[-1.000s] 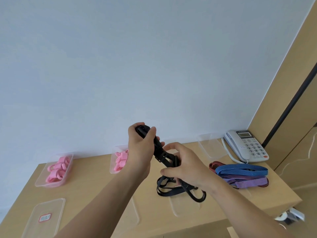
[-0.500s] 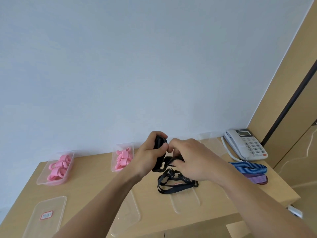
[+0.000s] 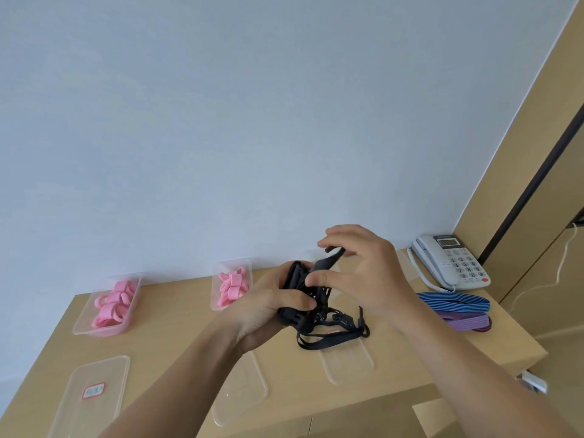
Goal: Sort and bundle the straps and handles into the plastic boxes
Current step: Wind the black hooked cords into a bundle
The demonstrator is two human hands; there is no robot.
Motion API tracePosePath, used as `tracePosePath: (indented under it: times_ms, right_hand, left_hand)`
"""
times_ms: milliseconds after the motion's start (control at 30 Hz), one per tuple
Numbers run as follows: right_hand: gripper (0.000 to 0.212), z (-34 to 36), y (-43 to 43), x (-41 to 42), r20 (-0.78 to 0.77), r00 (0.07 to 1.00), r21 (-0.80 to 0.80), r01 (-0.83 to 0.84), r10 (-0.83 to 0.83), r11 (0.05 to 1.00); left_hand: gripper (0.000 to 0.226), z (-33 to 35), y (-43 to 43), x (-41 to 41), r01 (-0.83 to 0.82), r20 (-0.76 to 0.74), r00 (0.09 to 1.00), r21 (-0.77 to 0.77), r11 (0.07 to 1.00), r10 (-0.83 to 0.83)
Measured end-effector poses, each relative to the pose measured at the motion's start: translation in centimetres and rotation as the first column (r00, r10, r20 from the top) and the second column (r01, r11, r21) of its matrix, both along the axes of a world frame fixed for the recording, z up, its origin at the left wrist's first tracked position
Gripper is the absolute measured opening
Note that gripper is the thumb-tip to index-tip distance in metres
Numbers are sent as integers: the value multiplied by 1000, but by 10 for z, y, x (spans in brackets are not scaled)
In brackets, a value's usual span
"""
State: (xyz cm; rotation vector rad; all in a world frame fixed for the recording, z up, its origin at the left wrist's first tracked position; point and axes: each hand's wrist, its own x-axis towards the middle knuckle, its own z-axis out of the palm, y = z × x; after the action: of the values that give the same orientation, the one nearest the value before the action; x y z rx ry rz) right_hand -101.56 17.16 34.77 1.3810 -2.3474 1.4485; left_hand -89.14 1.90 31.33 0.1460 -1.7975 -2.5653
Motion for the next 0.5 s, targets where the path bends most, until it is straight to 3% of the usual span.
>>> tracePosePath:
  times_ms: [100,200,300,400,500]
  right_hand:
    - [64,-12,-8,10,105,994,-7,26,-25,1000]
    - [50,-22,-11,18,286,957,-2,-43,41,999]
    - [42,-31,-9,22,454,885,41,-137,104,990]
    - [35,-44,-15,23,397,917,72,-52,19,996]
    - [32,-54,-30,21,203,974,114,77,-99,991]
  left_hand:
    - [29,-6,-2,4,26,-36,999,157,987,-21]
    - [40,-11,-6,7,10,-26,1000,348,937,-1]
    - [49,-17,-8,10,9,-6,1000,434,901,-7]
    - [57,-26,-9,9,17,43,998,456,890,-40]
    - [43,-35,-8,3,97,2,993,538,837,-117]
